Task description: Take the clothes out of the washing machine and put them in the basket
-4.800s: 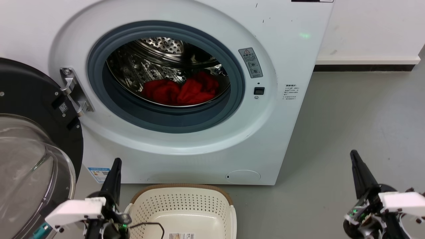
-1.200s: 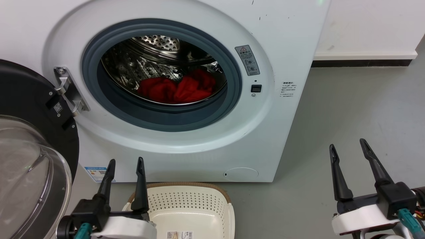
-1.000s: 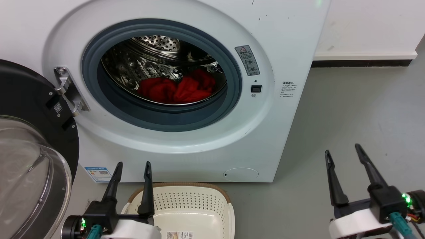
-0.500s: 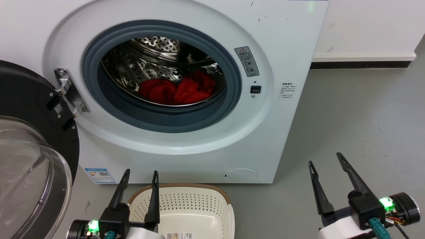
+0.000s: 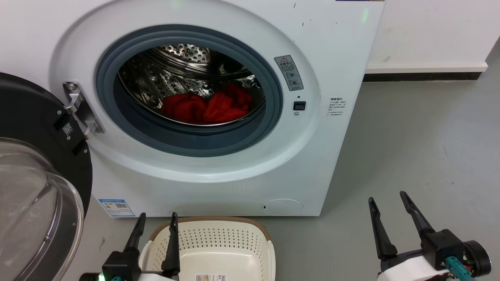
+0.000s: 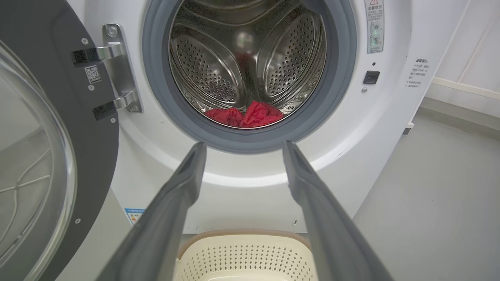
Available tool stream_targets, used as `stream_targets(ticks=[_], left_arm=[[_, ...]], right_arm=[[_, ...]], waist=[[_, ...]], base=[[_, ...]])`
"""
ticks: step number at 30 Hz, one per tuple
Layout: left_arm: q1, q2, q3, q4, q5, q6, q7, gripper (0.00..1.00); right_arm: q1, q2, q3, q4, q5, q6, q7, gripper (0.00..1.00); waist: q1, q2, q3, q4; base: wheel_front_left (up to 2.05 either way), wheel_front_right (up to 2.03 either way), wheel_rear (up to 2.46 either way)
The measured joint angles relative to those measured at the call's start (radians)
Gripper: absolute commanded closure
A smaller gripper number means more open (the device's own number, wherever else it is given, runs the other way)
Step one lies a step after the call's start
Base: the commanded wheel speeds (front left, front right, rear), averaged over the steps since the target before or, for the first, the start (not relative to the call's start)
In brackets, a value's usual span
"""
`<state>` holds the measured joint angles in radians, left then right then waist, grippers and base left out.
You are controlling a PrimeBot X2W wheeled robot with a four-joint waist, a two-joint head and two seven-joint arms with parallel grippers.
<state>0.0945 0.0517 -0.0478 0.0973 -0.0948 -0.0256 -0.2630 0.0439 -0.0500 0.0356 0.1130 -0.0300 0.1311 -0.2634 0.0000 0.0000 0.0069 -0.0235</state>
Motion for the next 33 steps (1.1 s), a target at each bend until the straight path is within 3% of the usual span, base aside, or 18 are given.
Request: stream_targets(ticks=[20,25,28,33], left_arm=[[-0.002,-0.001,0.011,0.055,0.012,0.018,0.0,0.0],[-0.036,0.001,0.031,0.072,0.033,-0.008,0.0,0.0],[-0.095,0.023,0.053,0.082,0.04,-0.03,0.0,0.0],[-0.229,0.126,0.083,0.124,0.057,-0.069,0.0,0.0]], right_arm=[[-0.009,0.0,-0.017,0.031,0.013,0.0,0.0,0.0],[-0.042,0.0,-0.02,0.03,0.024,0.0,0.0,0.0],[-0.07,0.0,-0.014,0.023,0.027,0.0,0.0,0.0],[-0.127,0.0,-0.015,0.011,0.07,0.0,0.0,0.0]], waist=[[0.0,0.0,0.011,-0.011],[0.0,0.0,0.058,-0.033],[0.0,0.0,0.106,-0.05],[0.0001,0.0,0.207,-0.089]], base=[[0.0,0.0,0.0],[0.0,0.0,0.0],[0.0,0.0,0.0],[0.0,0.0,0.0]])
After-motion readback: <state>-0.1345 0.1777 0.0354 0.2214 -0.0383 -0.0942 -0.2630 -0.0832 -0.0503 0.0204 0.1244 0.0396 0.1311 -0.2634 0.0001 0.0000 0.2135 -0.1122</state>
